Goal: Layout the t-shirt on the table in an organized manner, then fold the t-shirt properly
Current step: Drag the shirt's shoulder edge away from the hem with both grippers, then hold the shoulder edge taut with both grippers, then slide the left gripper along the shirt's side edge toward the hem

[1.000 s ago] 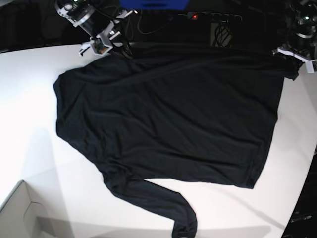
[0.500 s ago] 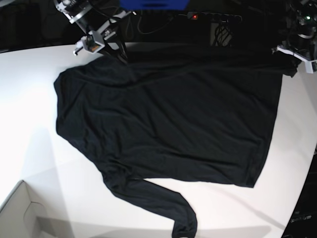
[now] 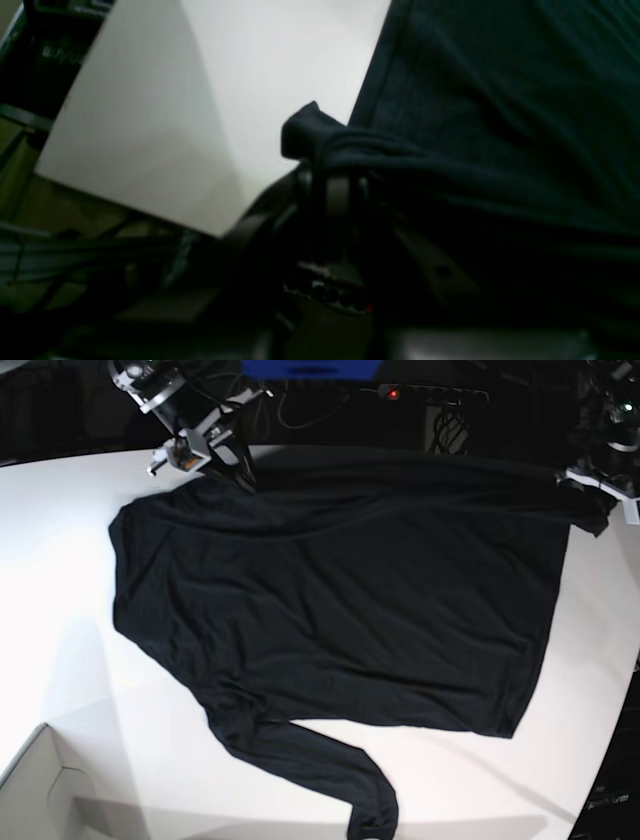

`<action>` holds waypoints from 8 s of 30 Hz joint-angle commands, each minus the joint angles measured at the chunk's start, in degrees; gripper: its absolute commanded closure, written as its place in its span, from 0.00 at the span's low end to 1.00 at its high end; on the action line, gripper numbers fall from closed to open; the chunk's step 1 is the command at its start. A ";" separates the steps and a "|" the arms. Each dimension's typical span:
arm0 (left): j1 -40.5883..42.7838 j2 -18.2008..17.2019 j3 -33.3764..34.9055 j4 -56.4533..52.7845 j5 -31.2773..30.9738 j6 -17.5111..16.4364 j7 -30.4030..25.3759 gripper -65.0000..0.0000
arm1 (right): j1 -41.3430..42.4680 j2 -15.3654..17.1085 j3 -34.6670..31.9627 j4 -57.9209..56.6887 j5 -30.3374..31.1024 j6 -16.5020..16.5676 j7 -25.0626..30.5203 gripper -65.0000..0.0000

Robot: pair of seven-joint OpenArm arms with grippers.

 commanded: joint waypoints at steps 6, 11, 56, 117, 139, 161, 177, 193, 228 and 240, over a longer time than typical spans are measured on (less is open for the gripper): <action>0.17 -1.81 -0.38 0.95 -0.48 0.12 -1.35 1.00 | -2.07 0.24 -0.12 -1.58 0.78 0.57 1.89 1.00; 0.70 -1.63 -0.03 0.51 -0.48 0.12 -1.26 1.00 | -2.86 0.24 0.15 -0.96 0.78 0.57 3.83 1.00; -0.45 0.48 2.79 -7.40 7.78 0.12 -1.26 0.57 | -2.51 -0.03 -0.29 -4.30 0.78 0.57 4.09 1.00; 0.08 1.36 2.43 3.67 7.61 0.12 -1.26 1.00 | -1.63 -0.03 -0.29 -4.30 0.78 0.57 3.83 1.00; -16.01 -0.75 4.37 3.06 11.74 0.12 29.95 1.00 | -1.55 -0.12 -0.20 -4.22 0.69 0.57 3.83 1.00; -24.27 -1.55 13.07 3.85 20.88 0.73 37.68 0.91 | -1.55 -0.12 -0.29 -3.86 0.69 0.57 3.83 1.00; -33.85 0.92 12.54 0.16 20.35 0.73 38.30 0.71 | -1.63 -0.20 -0.29 -3.86 0.69 0.57 3.83 1.00; -27.61 1.62 8.32 0.51 20.71 0.20 29.07 0.19 | -1.63 -0.20 -0.29 -3.86 0.69 0.57 3.92 1.00; -29.28 2.41 3.31 -18.22 6.82 0.73 10.52 0.19 | -1.63 -0.20 -0.29 -3.86 0.69 0.57 3.83 1.00; -32.27 2.76 -1.87 -13.82 5.23 0.82 11.31 0.19 | -1.63 -0.20 -0.29 -4.04 0.69 0.57 3.83 1.00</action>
